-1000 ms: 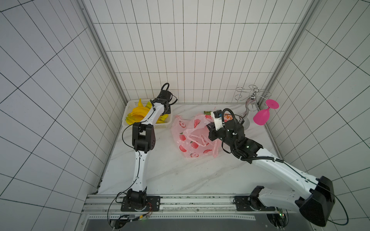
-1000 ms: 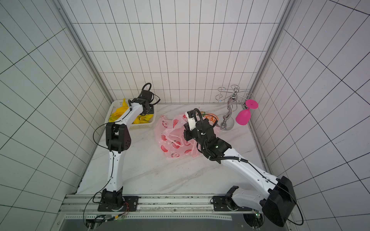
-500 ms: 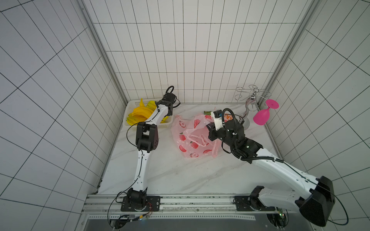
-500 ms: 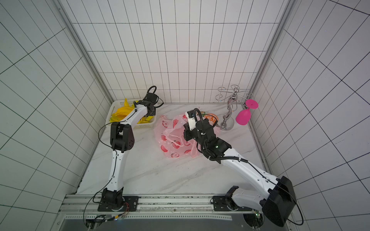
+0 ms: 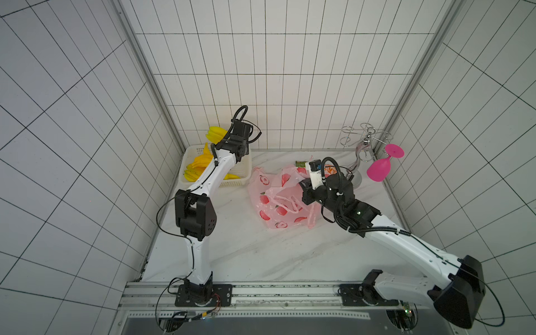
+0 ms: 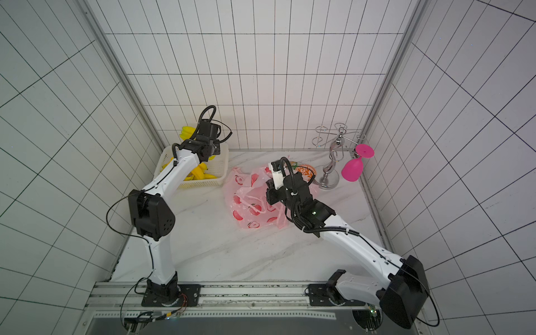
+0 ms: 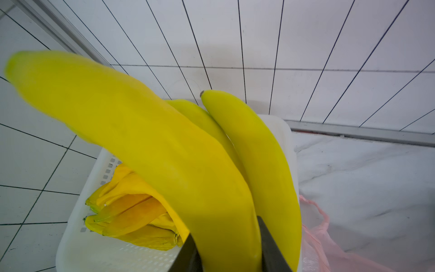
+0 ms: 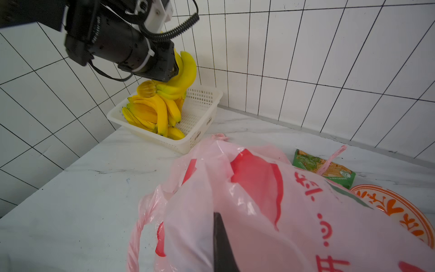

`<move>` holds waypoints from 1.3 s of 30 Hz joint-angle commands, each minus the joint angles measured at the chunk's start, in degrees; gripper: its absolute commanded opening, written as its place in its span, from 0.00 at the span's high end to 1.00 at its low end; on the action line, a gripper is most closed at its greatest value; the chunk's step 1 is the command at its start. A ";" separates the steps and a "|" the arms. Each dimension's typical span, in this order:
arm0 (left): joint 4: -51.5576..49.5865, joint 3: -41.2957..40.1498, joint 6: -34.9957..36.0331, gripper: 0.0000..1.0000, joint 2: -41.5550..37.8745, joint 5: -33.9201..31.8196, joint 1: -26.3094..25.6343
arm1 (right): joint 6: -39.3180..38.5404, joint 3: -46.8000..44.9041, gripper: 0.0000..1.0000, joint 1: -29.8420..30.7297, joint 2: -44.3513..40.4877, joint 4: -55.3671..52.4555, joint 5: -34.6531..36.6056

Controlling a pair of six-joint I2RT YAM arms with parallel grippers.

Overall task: Place the banana into a plastic bag & tie a knot
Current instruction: Pick up the banana from the basket, then place the banana into the plastic bag.

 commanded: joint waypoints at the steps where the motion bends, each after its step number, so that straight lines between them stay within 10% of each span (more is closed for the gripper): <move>1: 1.92 -4.14 -1.78 0.70 -5.69 1.17 -0.12 | 0.43 5.77 1.00 0.34 -0.20 -1.72 0.62; 9: 13.32 -30.64 -7.32 0.72 -35.14 18.60 -6.83 | 3.15 11.18 1.00 0.09 1.45 -6.08 0.49; 19: 30.85 -56.25 -9.30 0.76 -61.03 24.36 -32.61 | 3.86 20.21 1.00 0.08 6.18 -11.55 0.71; 39: 32.46 -61.74 -0.81 0.78 -55.53 26.03 -38.18 | 1.84 20.13 1.00 -0.01 3.35 -13.69 0.40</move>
